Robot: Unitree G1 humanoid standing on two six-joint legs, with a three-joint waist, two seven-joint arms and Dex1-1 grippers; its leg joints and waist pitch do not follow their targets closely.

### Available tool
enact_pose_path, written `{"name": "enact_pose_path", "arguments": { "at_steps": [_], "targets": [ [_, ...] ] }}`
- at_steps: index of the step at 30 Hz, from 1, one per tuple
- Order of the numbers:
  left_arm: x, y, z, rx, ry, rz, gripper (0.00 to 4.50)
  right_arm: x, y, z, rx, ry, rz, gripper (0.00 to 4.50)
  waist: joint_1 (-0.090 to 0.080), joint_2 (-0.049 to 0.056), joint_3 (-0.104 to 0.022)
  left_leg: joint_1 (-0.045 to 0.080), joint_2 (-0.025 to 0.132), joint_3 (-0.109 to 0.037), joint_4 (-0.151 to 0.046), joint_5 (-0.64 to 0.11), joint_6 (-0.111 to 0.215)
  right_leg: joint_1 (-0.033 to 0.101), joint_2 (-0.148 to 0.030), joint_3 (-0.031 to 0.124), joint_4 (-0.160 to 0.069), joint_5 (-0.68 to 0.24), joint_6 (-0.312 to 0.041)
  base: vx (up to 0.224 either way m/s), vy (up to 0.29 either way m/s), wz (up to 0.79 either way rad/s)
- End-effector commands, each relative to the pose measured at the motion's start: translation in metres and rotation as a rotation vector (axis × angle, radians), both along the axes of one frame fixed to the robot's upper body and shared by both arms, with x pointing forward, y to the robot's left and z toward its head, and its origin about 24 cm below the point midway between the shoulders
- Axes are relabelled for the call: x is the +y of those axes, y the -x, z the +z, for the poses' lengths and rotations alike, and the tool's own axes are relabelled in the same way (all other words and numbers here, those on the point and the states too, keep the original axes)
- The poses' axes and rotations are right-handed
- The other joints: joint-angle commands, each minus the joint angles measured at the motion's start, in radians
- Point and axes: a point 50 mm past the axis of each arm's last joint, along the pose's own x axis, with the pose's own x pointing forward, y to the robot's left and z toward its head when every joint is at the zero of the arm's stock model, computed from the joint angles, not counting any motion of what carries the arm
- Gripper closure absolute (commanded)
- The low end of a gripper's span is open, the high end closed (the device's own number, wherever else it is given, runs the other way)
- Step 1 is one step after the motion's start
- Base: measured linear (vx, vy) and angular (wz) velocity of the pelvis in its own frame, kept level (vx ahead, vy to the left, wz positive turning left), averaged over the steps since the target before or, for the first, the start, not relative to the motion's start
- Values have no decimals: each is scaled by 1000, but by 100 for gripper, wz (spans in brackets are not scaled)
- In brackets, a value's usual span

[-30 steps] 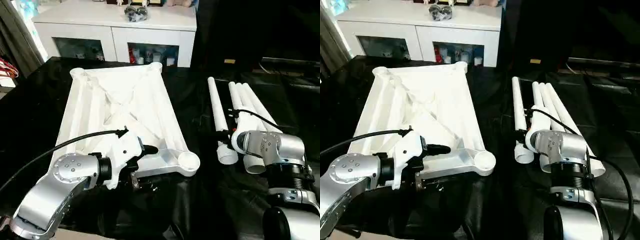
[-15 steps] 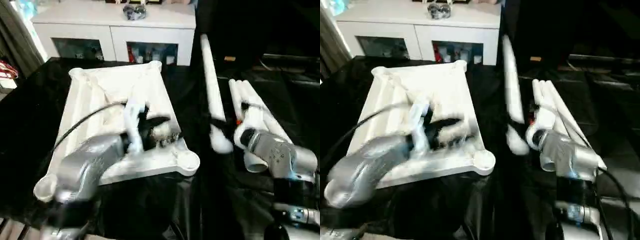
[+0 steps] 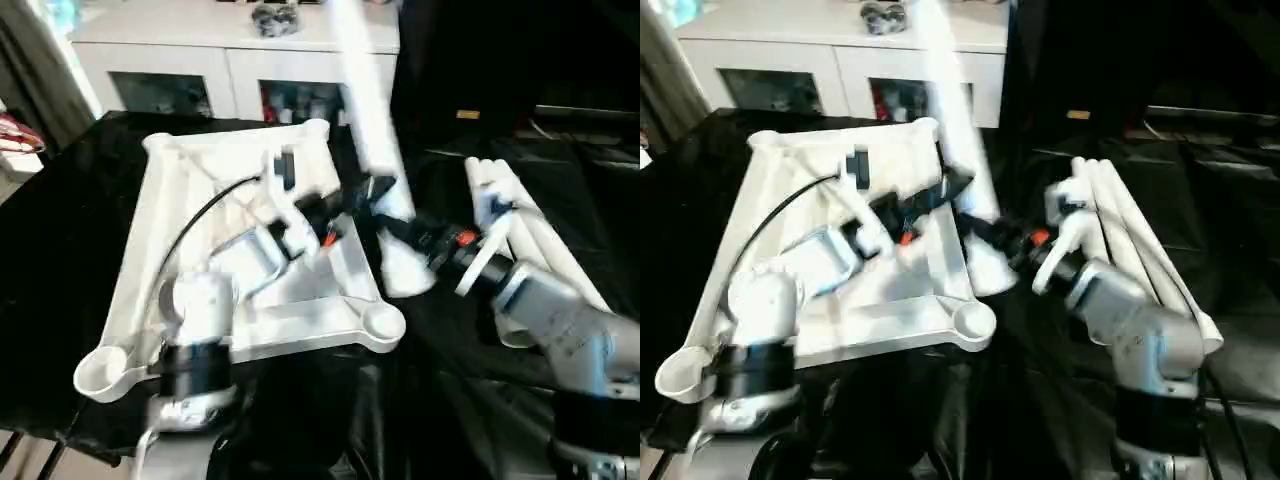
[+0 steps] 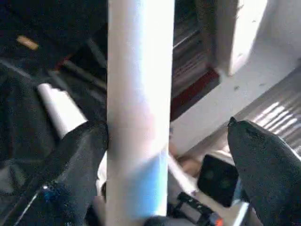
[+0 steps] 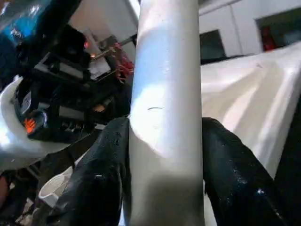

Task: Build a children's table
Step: Pick table leg

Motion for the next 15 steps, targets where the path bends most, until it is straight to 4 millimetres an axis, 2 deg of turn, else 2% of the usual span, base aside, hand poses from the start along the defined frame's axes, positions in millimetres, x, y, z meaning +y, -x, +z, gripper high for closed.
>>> {"name": "enact_pose_path", "arguments": {
  "at_steps": [1,2,3,4,6,7,8,15],
  "targets": [
    [-7,2,6,-13,-25,-31,0,7,4,4,-24,-11,56,261,3,-13,-66,7,33,-5,-56,-43,42,56,-68,40,-77,46,-215,0,0,0],
    [-9,0,-3,26,-85,-13,0,8,5,5,-31,-18,74,261,3,-19,-66,7,34,-5,-57,-46,44,56,-68,41,-78,38,-207,0,0,0],
    [-9,0,-5,35,-100,-7,0,9,6,6,-32,-20,78,261,3,-19,-66,7,34,-5,-57,-46,44,56,-68,41,-78,38,-207,0,0,0],
    [-10,-1,-9,54,-111,-2,0,9,7,6,-36,-20,87,261,4,-14,-66,7,34,-6,-57,-44,45,56,-69,41,-79,25,-195,0,0,0],
    [-10,-1,-10,67,-107,1,0,10,7,6,-37,-19,91,261,5,-14,-67,7,35,-7,-58,-41,40,56,-71,41,-80,20,-191,0,0,0],
    [-10,-2,-11,80,-114,10,0,10,7,6,-37,-16,91,261,5,-20,-66,6,35,-7,-58,-36,37,58,-71,41,-78,24,-191,0,0,0],
    [-10,-3,-13,103,-135,29,0,9,6,5,-37,-8,88,261,5,-22,-66,6,34,-6,-58,-35,37,57,-70,41,-79,25,-190,0,0,0],
    [-4,-8,-11,130,-124,96,0,9,3,2,-41,35,77,261,6,-21,-66,4,33,-7,-57,-25,37,57,-70,40,-78,36,-183,0,0,0]
  ]
}}
